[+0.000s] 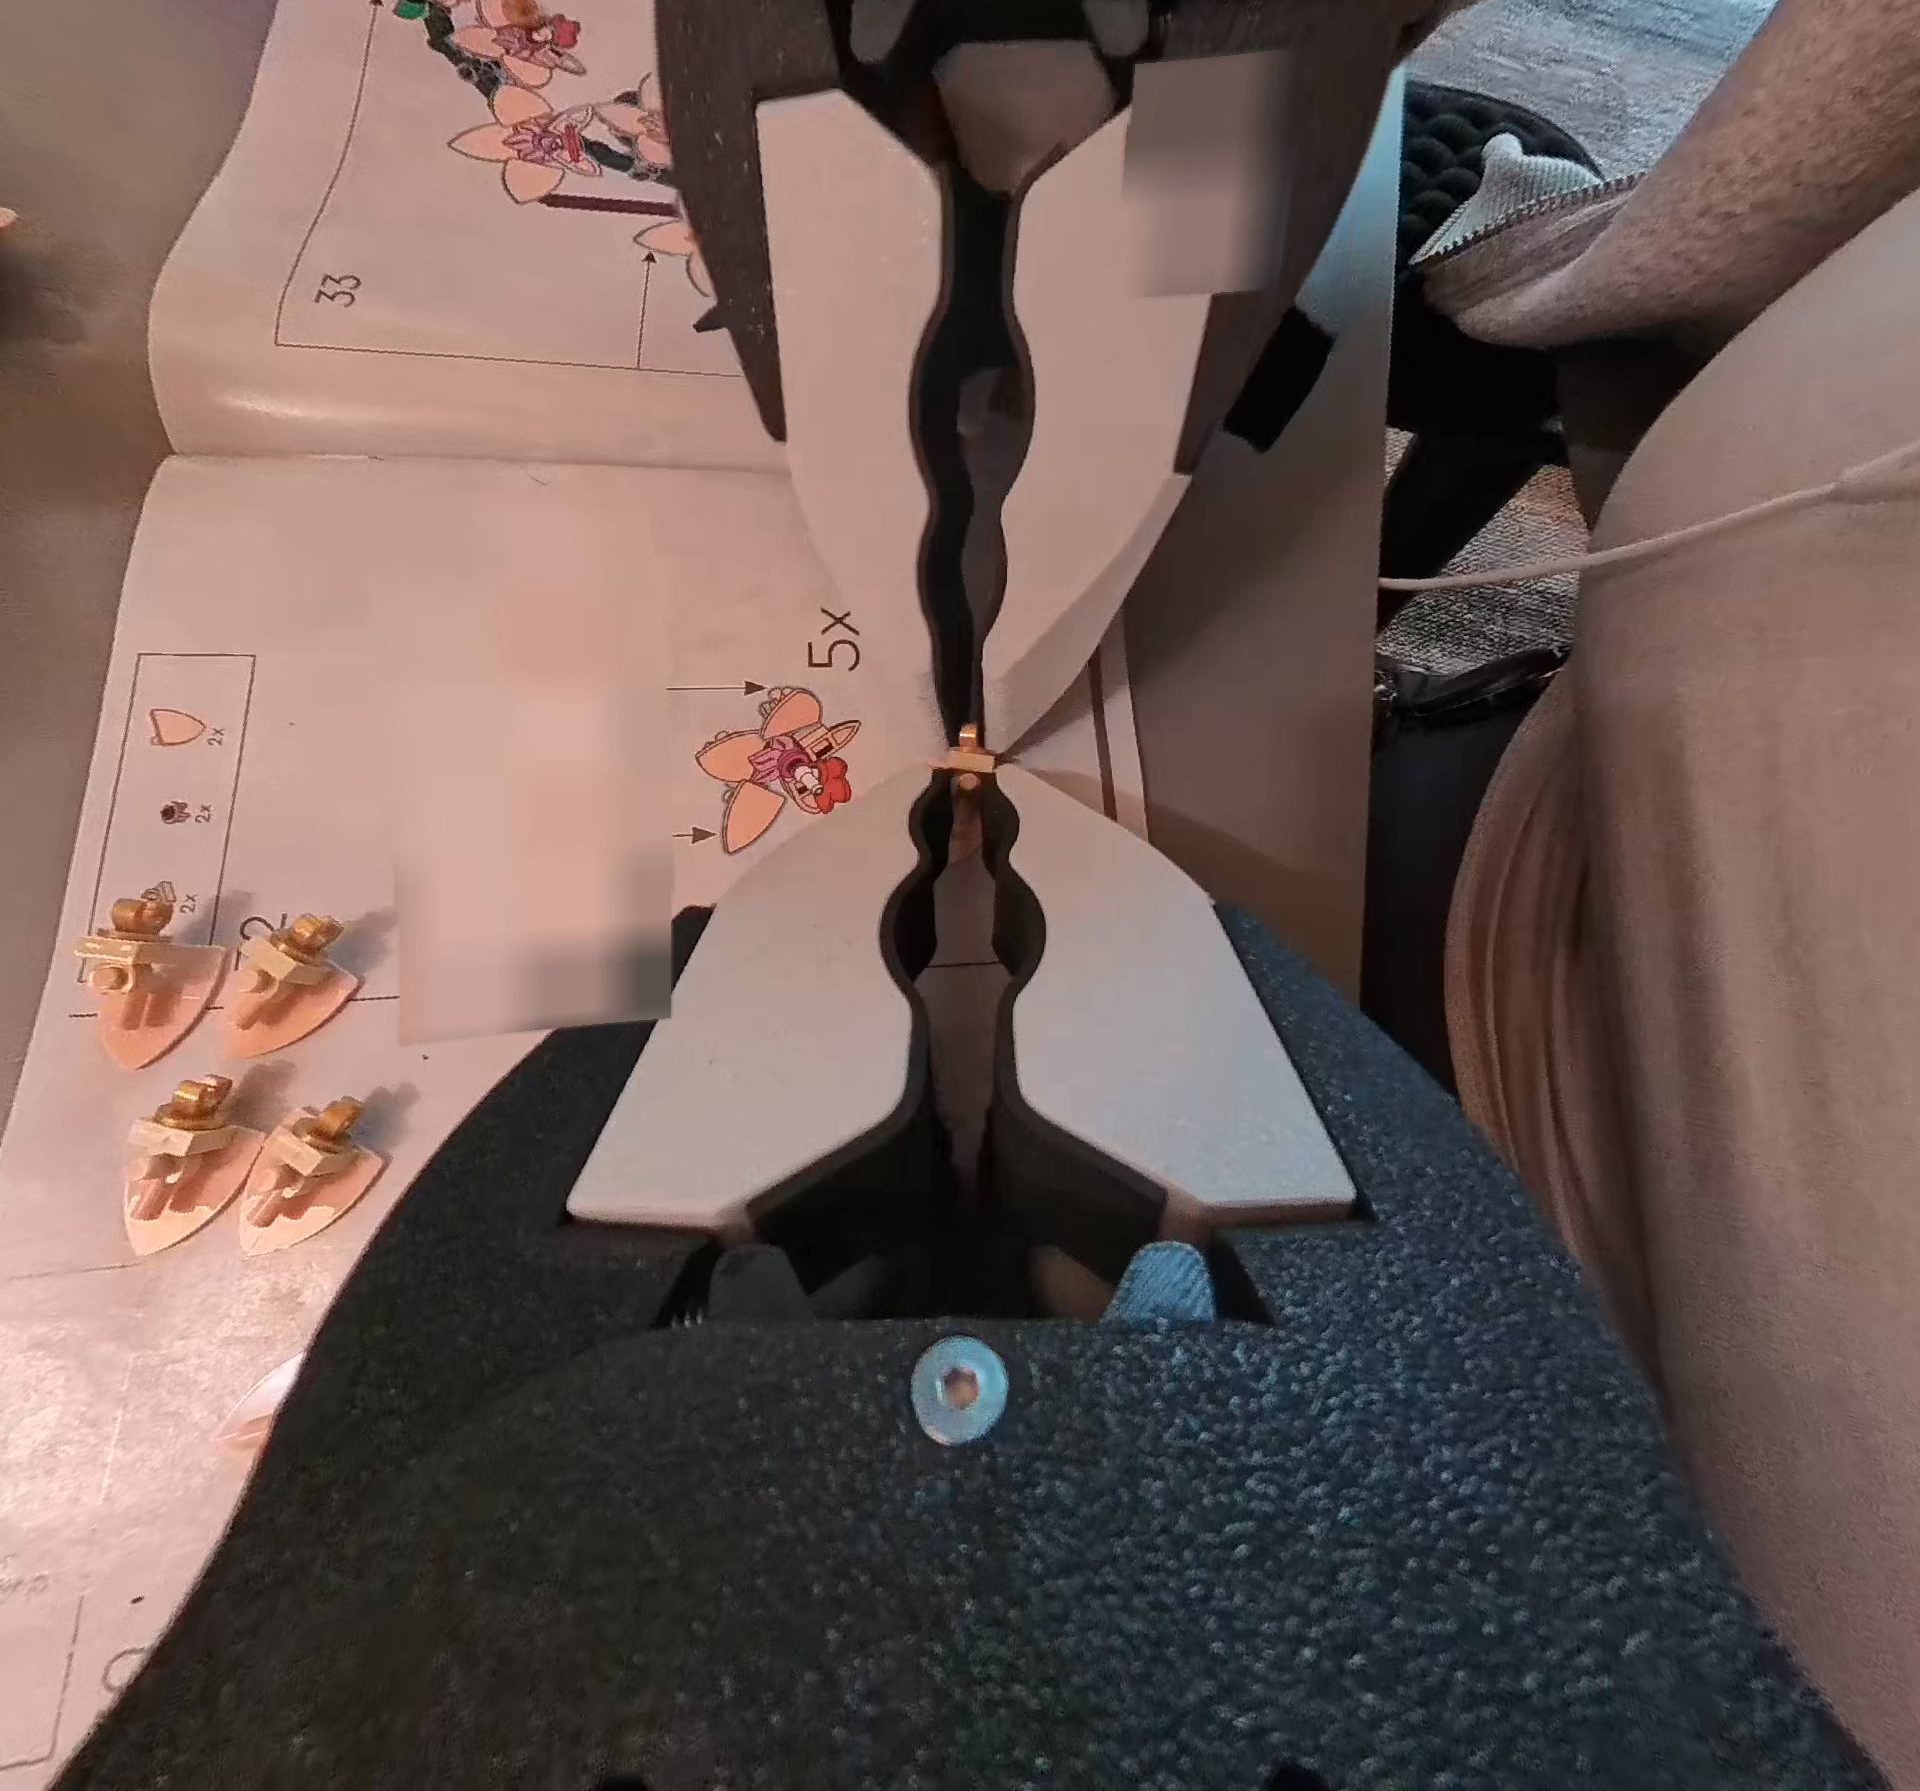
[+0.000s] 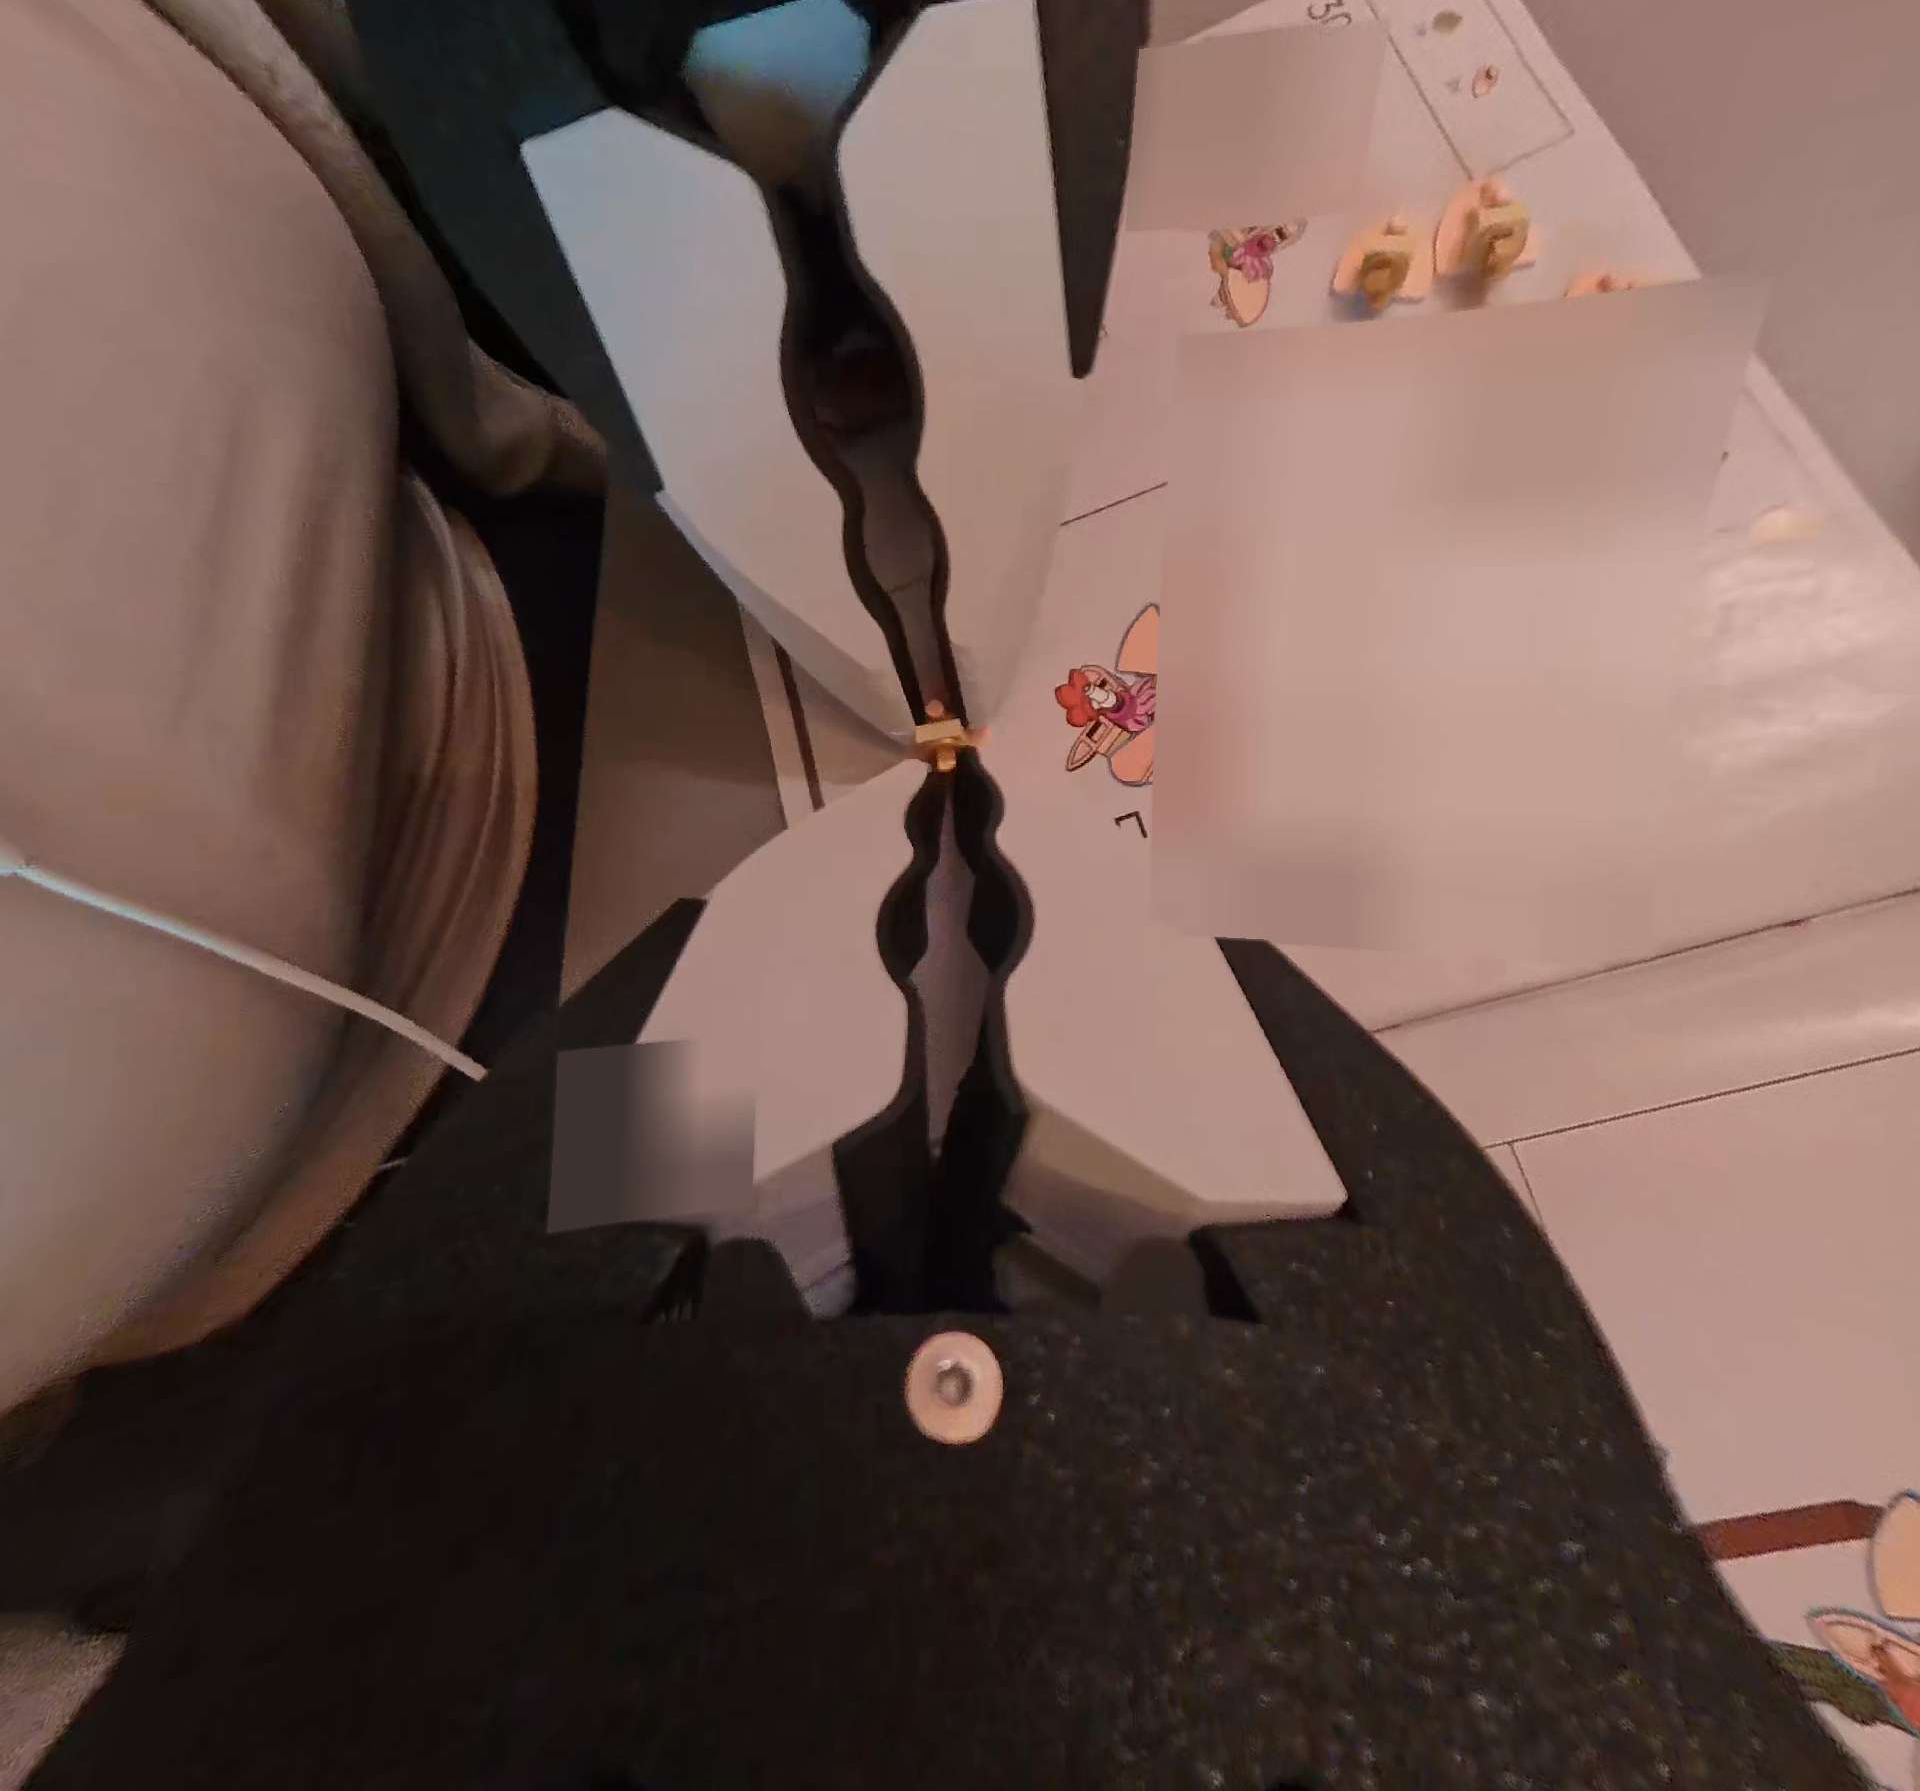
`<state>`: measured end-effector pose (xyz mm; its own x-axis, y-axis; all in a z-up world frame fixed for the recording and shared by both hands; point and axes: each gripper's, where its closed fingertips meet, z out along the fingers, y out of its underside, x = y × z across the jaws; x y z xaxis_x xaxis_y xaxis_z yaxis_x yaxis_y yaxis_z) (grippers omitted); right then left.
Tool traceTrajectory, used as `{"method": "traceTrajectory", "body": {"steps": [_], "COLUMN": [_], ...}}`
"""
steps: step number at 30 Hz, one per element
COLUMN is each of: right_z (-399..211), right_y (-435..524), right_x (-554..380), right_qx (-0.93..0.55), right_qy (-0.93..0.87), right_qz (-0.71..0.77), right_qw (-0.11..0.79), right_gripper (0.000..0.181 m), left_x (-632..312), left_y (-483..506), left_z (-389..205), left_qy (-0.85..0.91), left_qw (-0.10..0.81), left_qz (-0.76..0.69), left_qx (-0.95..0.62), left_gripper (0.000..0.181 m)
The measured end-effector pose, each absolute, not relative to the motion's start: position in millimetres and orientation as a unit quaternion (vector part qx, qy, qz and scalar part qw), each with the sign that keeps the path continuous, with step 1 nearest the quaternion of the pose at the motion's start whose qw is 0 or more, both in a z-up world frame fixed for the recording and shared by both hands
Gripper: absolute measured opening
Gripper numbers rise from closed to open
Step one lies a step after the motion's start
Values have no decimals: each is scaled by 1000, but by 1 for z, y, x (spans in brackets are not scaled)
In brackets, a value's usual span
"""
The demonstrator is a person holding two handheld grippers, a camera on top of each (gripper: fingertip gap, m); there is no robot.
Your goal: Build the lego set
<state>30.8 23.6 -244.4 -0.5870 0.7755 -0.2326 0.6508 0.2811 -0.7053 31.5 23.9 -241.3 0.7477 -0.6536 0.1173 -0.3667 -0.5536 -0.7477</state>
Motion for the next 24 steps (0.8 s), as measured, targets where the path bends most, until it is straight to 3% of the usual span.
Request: {"method": "traceTrajectory", "body": {"steps": [1,6,9,21,24], "right_z": [-244,-243,-242,-243,-243], "right_y": [24,26,26,25,29], "right_x": [31,29,28,28,32], "right_qx": [-435,-302,-295,-388,-426], "right_qy": [-805,-869,-860,-820,-806], "right_qz": [393,303,295,359,377], "right_qw": [93,250,293,221,162], "right_gripper": [2,3,2,1,14], "left_x": [32,32,32,32,32], "left_y": [24,24,24,25,25], "left_z": [-241,-241,-241,-242,-242], "left_qy": [295,284,282,282,284], "left_qw": [366,356,355,361,362], "left_qz": [-200,-222,-226,-217,-214], "left_qx": [-860,-862,-862,-862,-862], "left_gripper": [5,5,5,5,6]}}
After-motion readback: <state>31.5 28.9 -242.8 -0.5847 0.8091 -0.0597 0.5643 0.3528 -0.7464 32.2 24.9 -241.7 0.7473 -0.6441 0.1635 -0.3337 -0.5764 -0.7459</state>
